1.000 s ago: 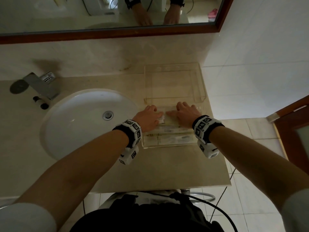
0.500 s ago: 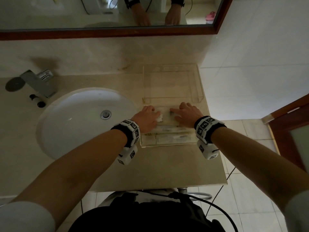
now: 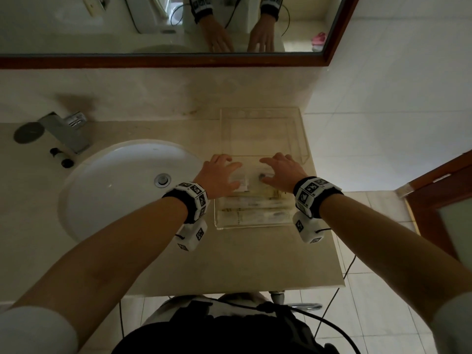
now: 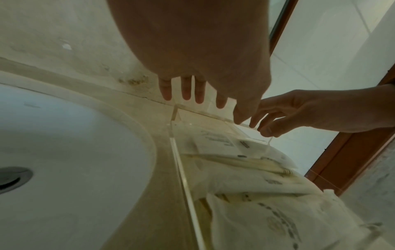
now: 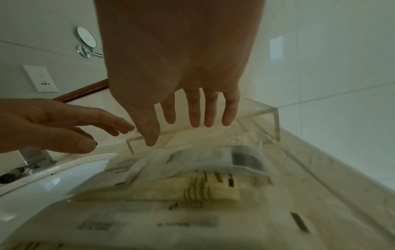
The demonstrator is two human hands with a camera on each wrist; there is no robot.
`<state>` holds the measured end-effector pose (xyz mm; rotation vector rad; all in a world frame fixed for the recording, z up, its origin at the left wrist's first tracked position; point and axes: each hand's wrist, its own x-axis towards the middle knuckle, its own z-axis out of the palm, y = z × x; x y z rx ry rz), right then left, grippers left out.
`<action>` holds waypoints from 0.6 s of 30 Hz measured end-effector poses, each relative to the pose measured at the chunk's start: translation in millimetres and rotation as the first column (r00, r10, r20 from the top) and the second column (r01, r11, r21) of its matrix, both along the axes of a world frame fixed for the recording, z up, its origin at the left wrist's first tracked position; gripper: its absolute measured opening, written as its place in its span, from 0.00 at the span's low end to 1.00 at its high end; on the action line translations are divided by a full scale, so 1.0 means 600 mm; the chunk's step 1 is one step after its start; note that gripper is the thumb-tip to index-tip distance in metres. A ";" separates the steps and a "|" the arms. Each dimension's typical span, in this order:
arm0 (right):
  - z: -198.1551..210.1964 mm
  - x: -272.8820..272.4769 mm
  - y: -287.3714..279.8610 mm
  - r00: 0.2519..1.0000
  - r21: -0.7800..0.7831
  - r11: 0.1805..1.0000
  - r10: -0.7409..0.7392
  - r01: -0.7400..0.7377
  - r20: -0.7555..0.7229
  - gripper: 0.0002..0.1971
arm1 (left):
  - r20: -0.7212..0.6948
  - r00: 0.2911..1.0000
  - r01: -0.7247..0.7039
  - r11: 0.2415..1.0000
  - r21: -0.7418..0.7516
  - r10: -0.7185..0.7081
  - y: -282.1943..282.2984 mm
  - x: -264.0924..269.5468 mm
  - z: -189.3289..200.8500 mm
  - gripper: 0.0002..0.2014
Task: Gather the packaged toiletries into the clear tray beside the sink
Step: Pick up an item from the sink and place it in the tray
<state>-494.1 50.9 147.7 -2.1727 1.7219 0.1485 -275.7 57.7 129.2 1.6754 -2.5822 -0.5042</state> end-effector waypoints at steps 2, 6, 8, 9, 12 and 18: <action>0.010 0.010 -0.003 1.000 -0.007 1.000 -0.011 0.012 0.020 0.32 | -0.044 0.997 -0.061 0.998 -0.025 0.060 0.000 0.011 0.007 0.30; 0.022 0.047 -0.005 0.997 -0.007 1.000 -0.028 0.028 0.067 0.35 | -0.078 0.988 -0.140 0.988 -0.072 0.135 0.005 0.048 0.011 0.30; 0.028 0.071 -0.007 0.996 -0.003 0.999 -0.037 0.037 0.085 0.36 | -0.089 0.981 -0.177 0.982 -0.070 0.171 0.005 0.070 0.014 0.30; 0.030 0.083 -0.008 0.995 -0.001 0.999 -0.037 0.038 0.088 0.36 | -0.098 0.977 -0.198 0.978 -0.062 0.192 0.006 0.082 0.015 0.30; 0.037 0.127 -0.011 0.994 0.007 0.999 -0.046 0.045 0.103 0.36 | -0.131 0.963 -0.244 0.969 -0.041 0.237 0.009 0.121 0.023 0.30; 0.051 0.234 -0.021 0.987 0.043 0.997 -0.067 0.062 0.144 0.36 | -0.193 0.927 -0.329 0.944 -0.009 0.321 0.009 0.223 0.035 0.29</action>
